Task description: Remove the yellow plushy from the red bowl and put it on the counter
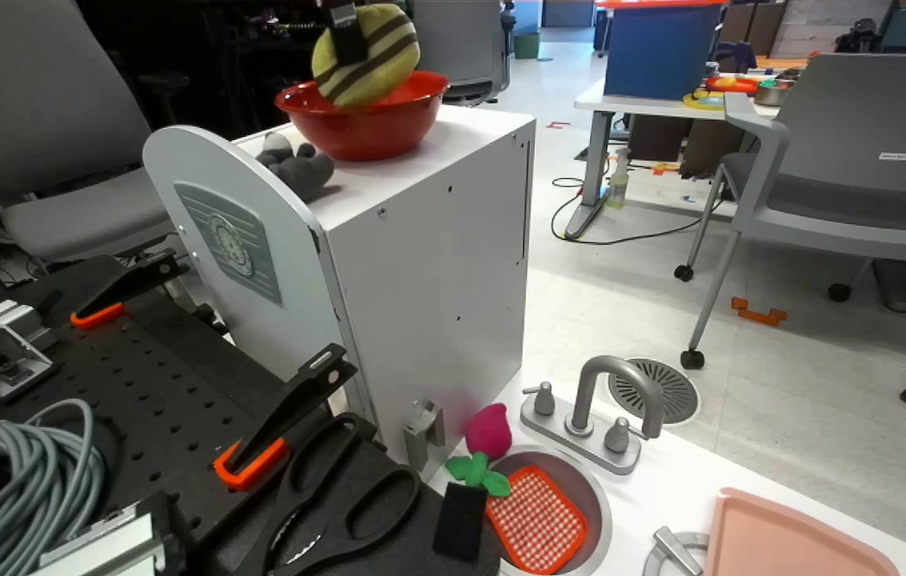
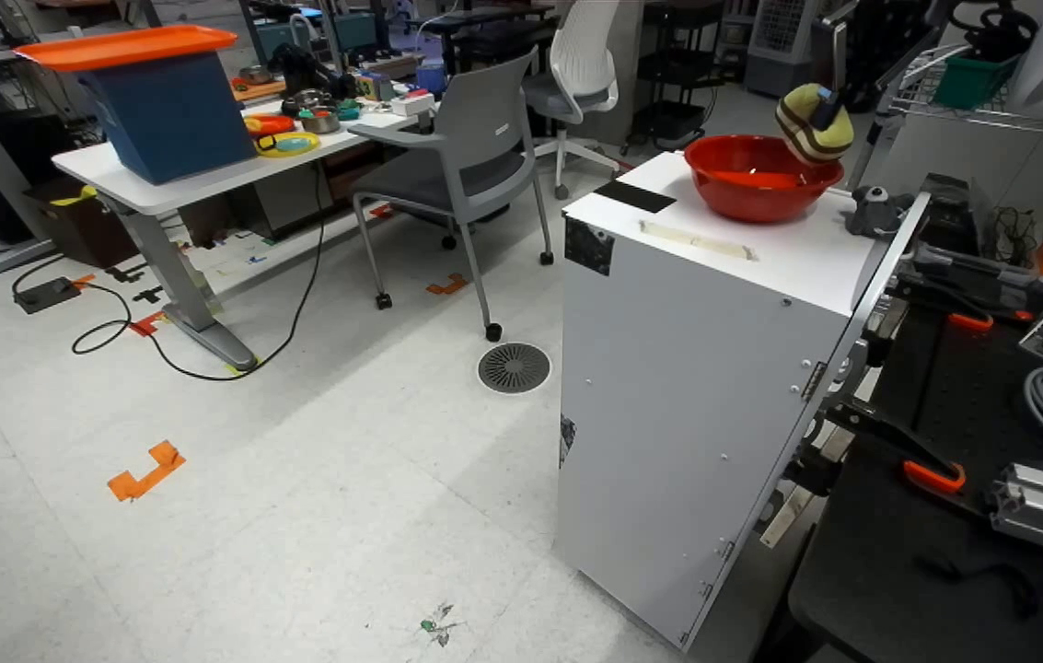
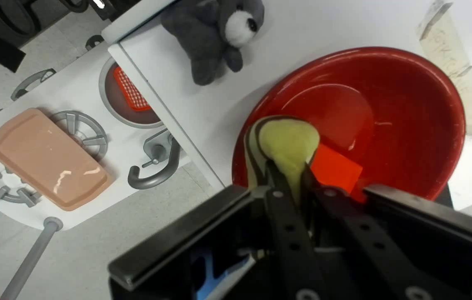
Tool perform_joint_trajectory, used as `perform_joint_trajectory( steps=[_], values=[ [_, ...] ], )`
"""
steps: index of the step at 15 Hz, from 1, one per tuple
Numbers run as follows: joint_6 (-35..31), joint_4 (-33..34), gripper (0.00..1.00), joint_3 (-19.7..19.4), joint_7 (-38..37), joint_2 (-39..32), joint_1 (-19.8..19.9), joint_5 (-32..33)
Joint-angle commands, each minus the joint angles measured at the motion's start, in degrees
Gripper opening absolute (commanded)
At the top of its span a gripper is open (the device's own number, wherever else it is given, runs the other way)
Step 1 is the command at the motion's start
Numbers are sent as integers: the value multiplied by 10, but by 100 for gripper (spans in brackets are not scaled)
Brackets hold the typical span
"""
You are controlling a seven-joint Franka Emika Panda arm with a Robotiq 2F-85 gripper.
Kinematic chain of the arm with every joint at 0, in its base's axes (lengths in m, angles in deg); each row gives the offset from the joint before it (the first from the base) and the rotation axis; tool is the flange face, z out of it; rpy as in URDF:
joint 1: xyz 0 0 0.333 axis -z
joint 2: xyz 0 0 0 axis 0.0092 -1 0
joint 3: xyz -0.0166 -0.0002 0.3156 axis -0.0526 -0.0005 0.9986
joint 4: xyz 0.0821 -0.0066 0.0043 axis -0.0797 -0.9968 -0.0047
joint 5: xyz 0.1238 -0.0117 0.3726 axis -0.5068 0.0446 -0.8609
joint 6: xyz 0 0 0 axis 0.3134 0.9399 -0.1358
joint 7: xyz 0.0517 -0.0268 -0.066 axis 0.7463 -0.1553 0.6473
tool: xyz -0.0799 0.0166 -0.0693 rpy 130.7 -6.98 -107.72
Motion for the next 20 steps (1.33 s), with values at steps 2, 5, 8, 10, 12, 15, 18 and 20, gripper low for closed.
perform_joint_trajectory(
  steps=[2,5,8,10,12,15,18,20],
  values=[
    [45,21,2,9,-4,15,-2,-8],
    [50,20,2,13,-16,30,0,-1],
    [40,-6,2,15,-43,72,7,3],
    [35,-23,2,18,-61,99,12,3],
    [36,-35,2,19,-67,118,16,-5],
    [43,-44,2,17,-69,130,23,-14],
    [62,-45,2,4,-70,127,36,-29],
    [85,-40,2,-14,-50,118,42,-51]
  ],
)
